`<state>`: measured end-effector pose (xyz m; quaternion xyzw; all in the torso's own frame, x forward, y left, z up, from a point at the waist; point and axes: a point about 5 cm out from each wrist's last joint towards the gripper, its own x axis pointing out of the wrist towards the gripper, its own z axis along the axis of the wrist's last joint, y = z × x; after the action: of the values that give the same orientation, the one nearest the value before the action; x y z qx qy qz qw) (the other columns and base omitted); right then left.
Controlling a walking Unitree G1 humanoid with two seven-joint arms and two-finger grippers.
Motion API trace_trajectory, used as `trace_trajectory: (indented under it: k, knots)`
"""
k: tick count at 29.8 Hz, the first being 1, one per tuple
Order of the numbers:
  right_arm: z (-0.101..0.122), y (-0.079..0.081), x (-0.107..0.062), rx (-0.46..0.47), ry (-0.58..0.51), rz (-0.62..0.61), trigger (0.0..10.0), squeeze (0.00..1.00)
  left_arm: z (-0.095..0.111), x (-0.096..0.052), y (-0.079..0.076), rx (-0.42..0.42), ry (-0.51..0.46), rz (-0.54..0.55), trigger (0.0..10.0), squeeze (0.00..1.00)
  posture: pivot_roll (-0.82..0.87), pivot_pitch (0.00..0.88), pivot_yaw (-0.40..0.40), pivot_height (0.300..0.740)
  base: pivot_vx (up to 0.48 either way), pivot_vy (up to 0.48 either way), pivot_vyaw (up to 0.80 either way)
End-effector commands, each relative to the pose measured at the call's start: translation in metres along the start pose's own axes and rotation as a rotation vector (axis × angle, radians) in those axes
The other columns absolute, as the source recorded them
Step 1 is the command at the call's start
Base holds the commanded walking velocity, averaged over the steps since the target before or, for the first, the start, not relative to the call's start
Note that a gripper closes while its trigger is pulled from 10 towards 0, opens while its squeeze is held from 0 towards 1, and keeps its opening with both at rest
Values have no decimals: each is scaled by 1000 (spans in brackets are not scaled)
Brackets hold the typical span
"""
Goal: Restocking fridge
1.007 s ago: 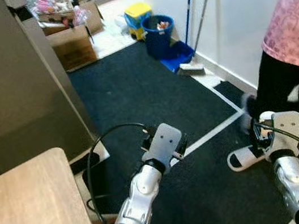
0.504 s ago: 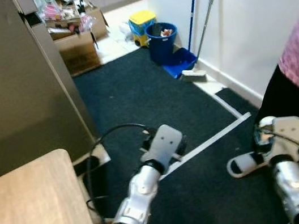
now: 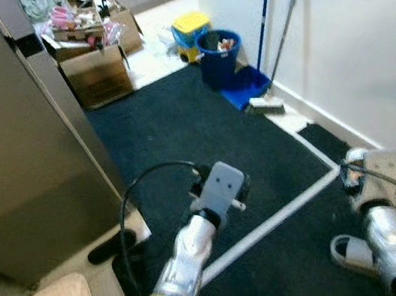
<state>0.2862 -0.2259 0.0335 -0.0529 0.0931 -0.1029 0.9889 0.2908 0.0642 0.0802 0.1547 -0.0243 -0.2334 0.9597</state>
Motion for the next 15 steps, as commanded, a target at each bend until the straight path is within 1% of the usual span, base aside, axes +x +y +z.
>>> trace_trajectory:
  k: [1, 15]
  knots:
    - [-1, -12, -2, -6, -11, -36, 10000, 0, -2, -1, -6, 10, 3, -25, 10000, 0, -50, 75, -52, 740, 480, 0, 0]
    - [-3, -13, -2, -13, -4, -38, 10000, 0, -2, -1, -8, 14, -5, -32, 10000, 0, -66, 70, -53, 740, 448, 0, 0]
